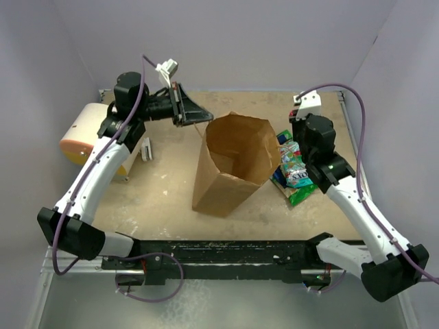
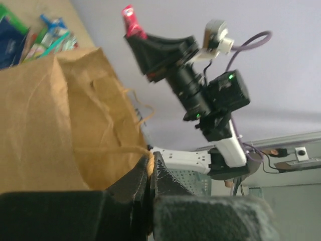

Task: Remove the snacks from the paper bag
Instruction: Adjust the paper bag at the center of the board.

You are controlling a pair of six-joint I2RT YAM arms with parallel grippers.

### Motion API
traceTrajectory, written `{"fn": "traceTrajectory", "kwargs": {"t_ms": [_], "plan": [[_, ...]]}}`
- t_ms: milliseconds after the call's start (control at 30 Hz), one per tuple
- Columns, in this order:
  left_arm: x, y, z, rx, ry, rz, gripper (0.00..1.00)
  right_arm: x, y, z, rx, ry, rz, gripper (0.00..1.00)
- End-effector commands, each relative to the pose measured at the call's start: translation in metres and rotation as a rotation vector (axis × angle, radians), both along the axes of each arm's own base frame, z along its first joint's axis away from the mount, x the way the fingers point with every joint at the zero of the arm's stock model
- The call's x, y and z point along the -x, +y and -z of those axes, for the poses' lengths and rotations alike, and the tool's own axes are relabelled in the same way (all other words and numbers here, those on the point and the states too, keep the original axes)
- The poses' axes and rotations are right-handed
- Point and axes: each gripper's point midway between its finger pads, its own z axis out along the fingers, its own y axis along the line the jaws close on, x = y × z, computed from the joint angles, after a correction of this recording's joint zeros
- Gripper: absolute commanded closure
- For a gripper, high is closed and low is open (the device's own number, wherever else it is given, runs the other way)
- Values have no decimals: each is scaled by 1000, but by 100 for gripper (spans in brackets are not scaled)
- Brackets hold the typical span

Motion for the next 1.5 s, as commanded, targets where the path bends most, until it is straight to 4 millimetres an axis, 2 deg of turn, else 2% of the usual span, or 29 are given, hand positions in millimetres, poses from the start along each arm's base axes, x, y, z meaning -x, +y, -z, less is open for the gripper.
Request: {"fn": "traceTrajectory", "kwargs": {"t_ms": [0,133,333,467,733,933,1067,1200,1333,1467], "plan": [[14,25,45,-130,36,-65,100,-4,-27,34,-58,79,63,100],[15,43,72,-226,74,-120,100,-1,-40,77,-33,184,79,100],[8,56,73,-295,54,-175,100,4,-58,133,-38,313,125,100],[9,65,74,-330,54,-202,100,-1,-46,152,-88,344,53,100],[12,90,78,-422,48,-290,95,-10,-43,170,-94,374,50,100],[14,98,76,-457,35,-314,88,-2,-31,173,-110,435,-15,100],[14,106,75,-496,29,-357,80,7,-27,171,-134,434,-42,78],[13,107,72,-496,24,-366,67,8,-25,176,-142,445,-47,65],[12,107,66,-490,13,-374,53,7,-24,180,-140,450,-51,58],[12,108,58,-485,-9,-382,45,4,-24,184,-143,452,-47,54]]}}
